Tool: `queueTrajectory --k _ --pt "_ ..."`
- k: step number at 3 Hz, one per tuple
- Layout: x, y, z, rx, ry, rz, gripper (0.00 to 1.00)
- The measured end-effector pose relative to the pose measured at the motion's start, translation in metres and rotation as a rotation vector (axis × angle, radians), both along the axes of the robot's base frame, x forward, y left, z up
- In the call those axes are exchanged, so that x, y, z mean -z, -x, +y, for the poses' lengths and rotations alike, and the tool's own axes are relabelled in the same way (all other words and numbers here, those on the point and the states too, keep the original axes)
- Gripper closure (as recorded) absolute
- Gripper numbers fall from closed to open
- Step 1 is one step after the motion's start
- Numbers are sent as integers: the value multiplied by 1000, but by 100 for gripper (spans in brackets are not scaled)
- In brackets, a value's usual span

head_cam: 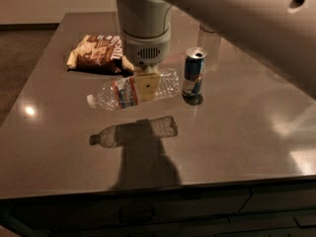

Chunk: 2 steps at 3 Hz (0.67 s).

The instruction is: Move water bottle near redbull can

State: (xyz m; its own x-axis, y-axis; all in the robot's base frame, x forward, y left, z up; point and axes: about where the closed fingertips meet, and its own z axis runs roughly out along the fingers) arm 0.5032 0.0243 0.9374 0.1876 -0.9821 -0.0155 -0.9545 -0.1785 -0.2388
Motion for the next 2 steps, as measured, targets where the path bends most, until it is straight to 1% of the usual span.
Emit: queueTrajectory --k 1,2 --pt "-1 -18 -23 44 9 -2 100" --pt "-1 -19 -45 83 2 -10 100"
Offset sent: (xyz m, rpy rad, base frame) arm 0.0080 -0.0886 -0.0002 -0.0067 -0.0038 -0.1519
